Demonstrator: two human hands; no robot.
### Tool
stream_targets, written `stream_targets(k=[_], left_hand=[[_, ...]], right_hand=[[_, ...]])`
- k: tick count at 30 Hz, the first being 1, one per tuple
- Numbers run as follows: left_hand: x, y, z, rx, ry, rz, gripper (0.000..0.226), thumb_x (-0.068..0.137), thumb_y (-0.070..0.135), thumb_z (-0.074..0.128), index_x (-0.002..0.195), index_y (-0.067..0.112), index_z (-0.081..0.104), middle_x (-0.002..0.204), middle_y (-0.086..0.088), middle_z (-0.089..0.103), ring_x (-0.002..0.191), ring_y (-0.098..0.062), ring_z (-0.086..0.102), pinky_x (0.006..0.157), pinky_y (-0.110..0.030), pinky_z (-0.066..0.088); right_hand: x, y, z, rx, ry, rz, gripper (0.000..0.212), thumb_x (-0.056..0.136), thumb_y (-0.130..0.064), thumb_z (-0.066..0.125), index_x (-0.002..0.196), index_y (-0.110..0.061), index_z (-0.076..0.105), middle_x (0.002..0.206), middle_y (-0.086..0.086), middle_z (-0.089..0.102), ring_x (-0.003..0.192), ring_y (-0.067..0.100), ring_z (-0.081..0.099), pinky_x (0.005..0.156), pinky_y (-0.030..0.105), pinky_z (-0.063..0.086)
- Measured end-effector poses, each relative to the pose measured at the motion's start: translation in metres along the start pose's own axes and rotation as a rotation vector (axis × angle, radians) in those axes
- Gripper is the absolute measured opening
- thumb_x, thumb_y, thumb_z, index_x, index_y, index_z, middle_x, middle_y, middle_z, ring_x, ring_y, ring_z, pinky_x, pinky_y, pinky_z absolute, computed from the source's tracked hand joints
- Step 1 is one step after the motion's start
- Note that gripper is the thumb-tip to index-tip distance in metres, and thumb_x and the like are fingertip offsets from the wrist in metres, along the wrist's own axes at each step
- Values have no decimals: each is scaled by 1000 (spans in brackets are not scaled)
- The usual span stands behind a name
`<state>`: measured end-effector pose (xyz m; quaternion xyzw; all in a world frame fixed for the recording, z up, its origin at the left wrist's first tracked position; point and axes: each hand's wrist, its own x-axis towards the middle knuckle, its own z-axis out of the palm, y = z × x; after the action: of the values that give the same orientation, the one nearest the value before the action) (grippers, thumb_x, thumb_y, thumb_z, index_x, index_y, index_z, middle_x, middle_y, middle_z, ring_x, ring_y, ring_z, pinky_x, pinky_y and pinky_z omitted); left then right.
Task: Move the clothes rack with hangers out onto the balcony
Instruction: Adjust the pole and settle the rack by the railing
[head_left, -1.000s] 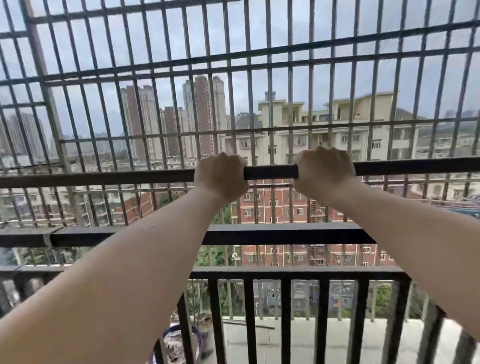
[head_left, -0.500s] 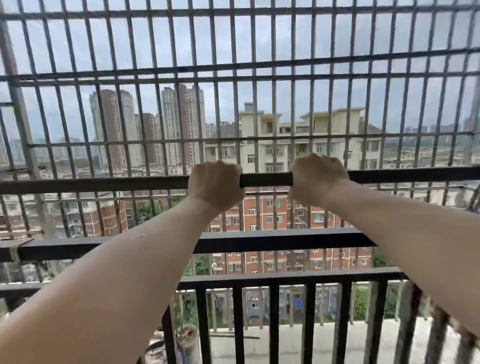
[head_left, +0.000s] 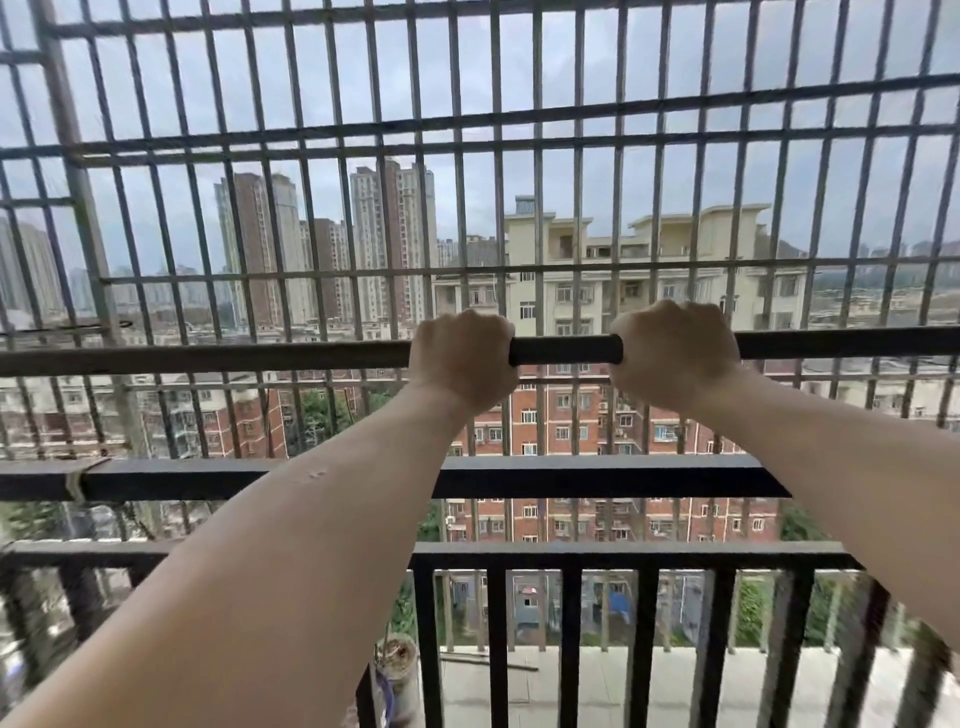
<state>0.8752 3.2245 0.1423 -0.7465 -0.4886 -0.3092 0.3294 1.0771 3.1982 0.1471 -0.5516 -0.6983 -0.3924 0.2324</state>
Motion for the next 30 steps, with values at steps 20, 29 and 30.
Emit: stream_targets(k=[20, 29, 30], left_hand=[[25, -2, 19, 60, -30, 153, 27, 90, 28, 47, 66, 17, 54, 51, 5, 52, 44, -13, 55, 41, -20, 37], [18, -1, 24, -2, 3, 52, 32, 90, 33, 45, 62, 18, 53, 48, 6, 49, 41, -10, 52, 41, -19, 35], [17, -1, 23, -7, -10, 44, 30, 90, 31, 46, 63, 18, 54, 49, 6, 50, 42, -10, 53, 42, -20, 38]], right_hand=[[4, 33, 19, 34, -45, 88, 32, 86, -17, 53, 56, -21, 44, 47, -7, 47, 40, 6, 42, 45, 19, 26], [4, 30, 24, 57, -5, 48, 39, 84, -16, 52, 49, -21, 38, 40, -7, 38, 32, 9, 35, 42, 15, 22], [5, 31, 24, 49, 0, 32, 39, 84, -17, 51, 48, -20, 37, 39, -7, 36, 31, 8, 33, 42, 15, 22]])
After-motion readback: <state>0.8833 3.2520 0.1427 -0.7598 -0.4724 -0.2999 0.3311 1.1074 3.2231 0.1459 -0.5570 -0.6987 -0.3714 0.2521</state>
